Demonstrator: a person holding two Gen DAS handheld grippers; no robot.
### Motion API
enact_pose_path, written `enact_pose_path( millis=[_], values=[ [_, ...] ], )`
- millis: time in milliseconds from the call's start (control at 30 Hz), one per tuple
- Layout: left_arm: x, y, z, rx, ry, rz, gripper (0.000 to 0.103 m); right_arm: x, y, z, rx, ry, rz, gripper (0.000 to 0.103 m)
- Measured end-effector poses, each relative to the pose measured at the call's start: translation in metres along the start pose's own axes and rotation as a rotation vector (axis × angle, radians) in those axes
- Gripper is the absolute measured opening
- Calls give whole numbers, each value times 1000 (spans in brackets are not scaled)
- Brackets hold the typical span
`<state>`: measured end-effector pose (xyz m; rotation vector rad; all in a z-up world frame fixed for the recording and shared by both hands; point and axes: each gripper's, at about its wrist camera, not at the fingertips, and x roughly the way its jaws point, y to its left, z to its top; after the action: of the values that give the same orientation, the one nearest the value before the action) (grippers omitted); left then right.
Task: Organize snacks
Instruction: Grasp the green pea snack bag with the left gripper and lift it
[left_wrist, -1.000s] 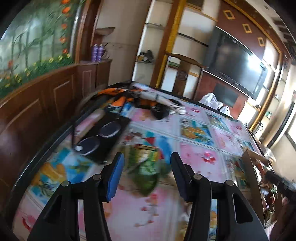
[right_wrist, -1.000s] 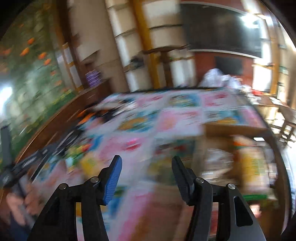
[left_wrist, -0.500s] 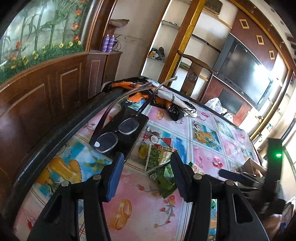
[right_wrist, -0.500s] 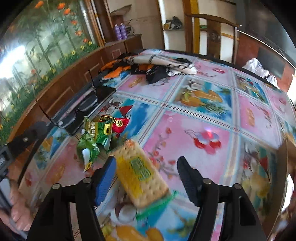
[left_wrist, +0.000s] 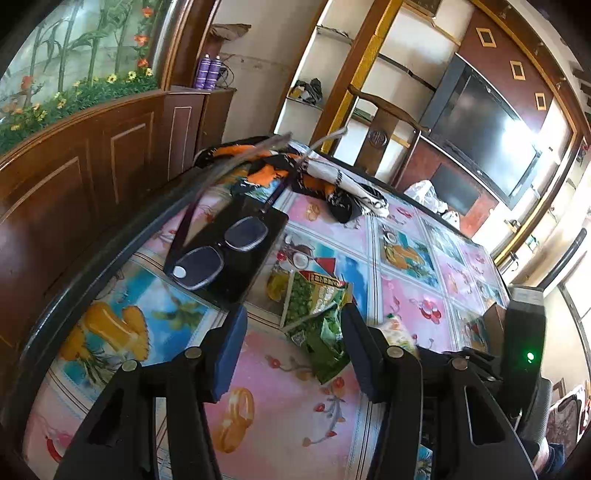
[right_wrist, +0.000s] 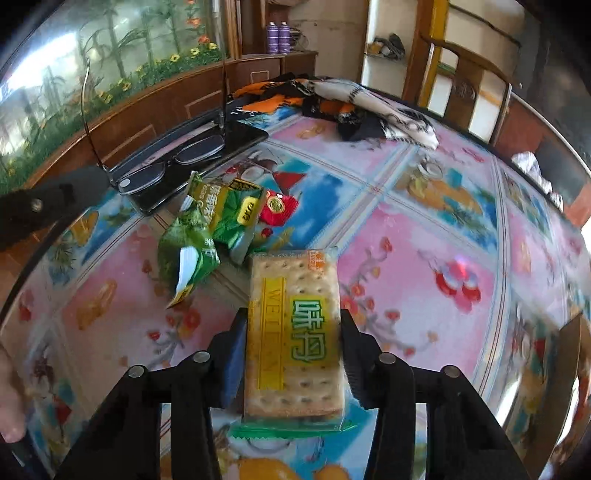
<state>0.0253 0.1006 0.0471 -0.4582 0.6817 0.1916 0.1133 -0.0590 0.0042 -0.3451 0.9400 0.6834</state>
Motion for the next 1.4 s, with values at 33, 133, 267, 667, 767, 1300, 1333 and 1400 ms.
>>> enact_pose_path(
  millis=[33, 133, 267, 667, 767, 1300, 1333, 1400],
  values=[
    [1, -2, -1, 10, 5, 1, 52, -3, -1, -4, 0, -4, -24, 50],
    [5, -10, -5, 41, 19, 2, 52, -15, -10, -21, 53, -3, -45, 50],
    [15, -21, -8, 80, 41, 25, 52, -32, -30, -51, 150, -22, -78, 50],
    [59, -47, -21, 225, 82, 172, 52, -43, -46, -66, 216, -65, -52, 50],
    [60, -53, -25, 262, 71, 178, 48, -44, -47, -68, 229, -64, -33, 50],
    [65, -66, -34, 321, 104, 148, 35, -45, -49, -68, 245, -66, -25, 50],
    [65, -67, -35, 325, 104, 148, 35, -45, -49, -68, 244, -66, -26, 50],
    [66, -67, -35, 327, 107, 146, 34, -45, -49, -68, 245, -66, -25, 50]
  ],
)
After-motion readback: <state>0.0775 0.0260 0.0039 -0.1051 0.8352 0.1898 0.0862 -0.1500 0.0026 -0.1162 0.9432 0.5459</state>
